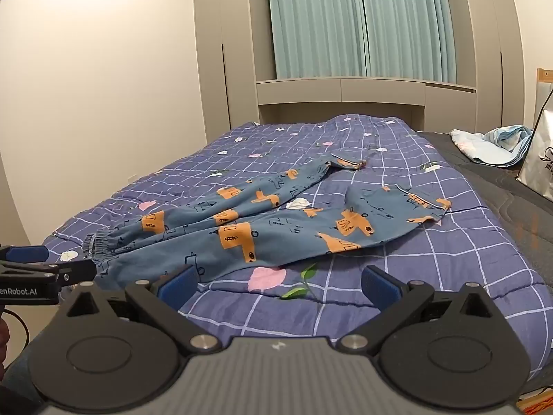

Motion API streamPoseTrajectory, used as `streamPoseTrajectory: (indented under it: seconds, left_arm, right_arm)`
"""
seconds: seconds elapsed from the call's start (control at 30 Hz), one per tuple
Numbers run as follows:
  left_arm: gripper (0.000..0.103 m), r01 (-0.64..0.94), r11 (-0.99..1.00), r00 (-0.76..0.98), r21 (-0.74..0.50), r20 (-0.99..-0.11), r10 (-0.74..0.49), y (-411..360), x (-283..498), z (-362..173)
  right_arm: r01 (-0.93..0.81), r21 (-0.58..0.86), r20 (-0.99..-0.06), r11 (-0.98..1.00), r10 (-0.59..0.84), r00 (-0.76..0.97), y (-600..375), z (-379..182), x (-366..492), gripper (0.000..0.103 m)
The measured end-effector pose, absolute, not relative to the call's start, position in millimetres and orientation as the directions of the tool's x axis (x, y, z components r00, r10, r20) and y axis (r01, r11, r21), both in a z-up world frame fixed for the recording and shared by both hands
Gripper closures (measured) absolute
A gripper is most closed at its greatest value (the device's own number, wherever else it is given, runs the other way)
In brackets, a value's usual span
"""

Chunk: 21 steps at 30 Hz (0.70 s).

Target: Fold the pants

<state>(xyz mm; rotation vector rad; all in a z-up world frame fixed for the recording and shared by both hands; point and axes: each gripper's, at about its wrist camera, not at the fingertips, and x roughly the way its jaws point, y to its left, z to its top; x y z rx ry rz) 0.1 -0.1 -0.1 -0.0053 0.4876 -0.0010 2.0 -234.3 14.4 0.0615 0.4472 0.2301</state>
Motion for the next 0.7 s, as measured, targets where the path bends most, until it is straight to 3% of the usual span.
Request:
streamPoseTrajectory:
  seconds: [0.7]
  left_arm:
    - [0.001,-0.002,1.000,0.886,-0.001,-0.464,0.001,0.0,-1.0,4.8]
  right_arm:
    - [-0.204,0.109,-0.422,0.973,0.231,0.876,-234.7,14.0,3.2,0.000]
